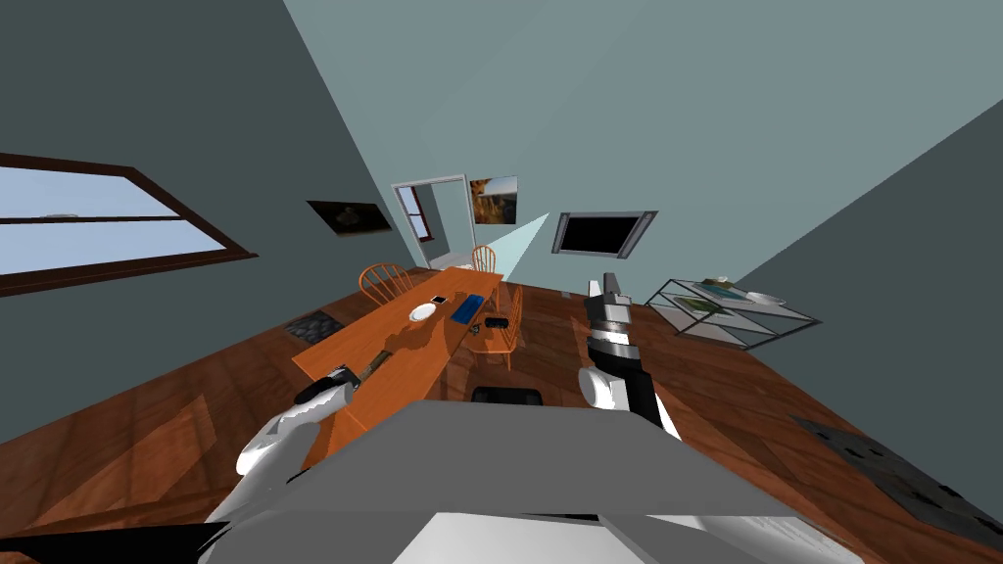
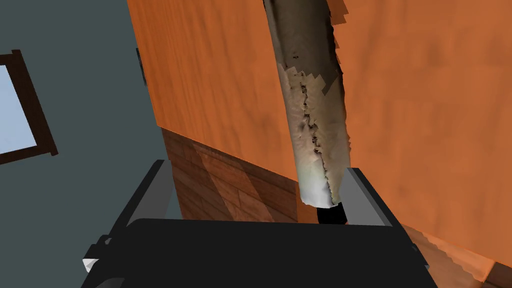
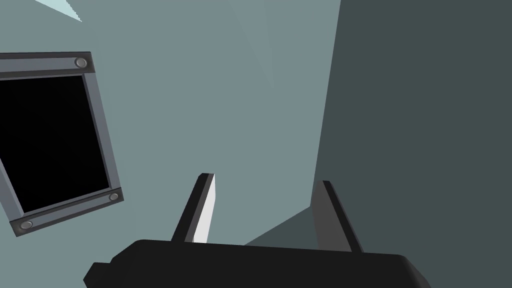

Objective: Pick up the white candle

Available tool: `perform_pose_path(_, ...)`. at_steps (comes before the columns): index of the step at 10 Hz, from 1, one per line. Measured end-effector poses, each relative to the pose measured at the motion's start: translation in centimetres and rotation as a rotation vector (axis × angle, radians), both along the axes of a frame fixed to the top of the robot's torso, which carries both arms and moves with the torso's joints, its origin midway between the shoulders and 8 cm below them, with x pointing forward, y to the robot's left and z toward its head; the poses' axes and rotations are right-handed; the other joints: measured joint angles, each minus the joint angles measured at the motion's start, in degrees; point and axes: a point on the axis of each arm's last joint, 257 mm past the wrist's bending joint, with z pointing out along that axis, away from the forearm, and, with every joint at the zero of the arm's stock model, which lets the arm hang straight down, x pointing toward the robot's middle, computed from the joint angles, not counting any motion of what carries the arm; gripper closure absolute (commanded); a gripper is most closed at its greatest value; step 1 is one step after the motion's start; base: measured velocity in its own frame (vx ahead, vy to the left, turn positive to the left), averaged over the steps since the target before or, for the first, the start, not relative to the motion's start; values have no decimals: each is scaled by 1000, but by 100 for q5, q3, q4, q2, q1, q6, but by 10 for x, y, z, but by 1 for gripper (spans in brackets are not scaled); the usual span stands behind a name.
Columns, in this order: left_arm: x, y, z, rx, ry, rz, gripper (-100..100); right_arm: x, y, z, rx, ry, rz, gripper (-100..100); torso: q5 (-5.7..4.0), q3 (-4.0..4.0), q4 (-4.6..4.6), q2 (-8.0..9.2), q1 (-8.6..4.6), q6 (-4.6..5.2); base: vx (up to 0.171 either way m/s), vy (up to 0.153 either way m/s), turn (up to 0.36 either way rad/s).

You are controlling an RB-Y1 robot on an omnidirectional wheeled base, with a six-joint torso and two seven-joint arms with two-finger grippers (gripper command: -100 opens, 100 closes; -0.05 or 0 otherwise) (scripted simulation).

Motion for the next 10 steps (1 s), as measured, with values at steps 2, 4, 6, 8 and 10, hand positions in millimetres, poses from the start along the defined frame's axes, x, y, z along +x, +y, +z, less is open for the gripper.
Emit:
perform_pose_path(2, -25, 7, -11, -40, 36, 65, -100, 0, 0, 0, 0, 0, 0, 0, 2, -7, -2, -14, 10, 1, 175, 13, -13)
perform_pose_path(4, -41, 11, -21, -78, 63, 110, -100, 0, 0, 0, 0, 0, 0, 0, 3, 4, 2, 6, 16, 0, 147, 21, -14)
perform_pose_path(6, -68, 9, -37, -131, 101, 169, -100, 0, 0, 0, 0, 0, 0, 0, 4, -2, 0, -4, 11, 1, 172, 32, -11)
perform_pose_path(8, -84, 4, -50, -175, 128, 209, -100, 0, 0, 0, 0, 0, 0, 0, 6, 6, 2, 12, 25, 0, 113, 48, -15)
perform_pose_path(10, -103, -9, -67, -225, 162, 240, -100, 0, 0, 0, 0, 0, 0, 0, 8, 9, 4, 15, 31, 0, 90, 64, -12)
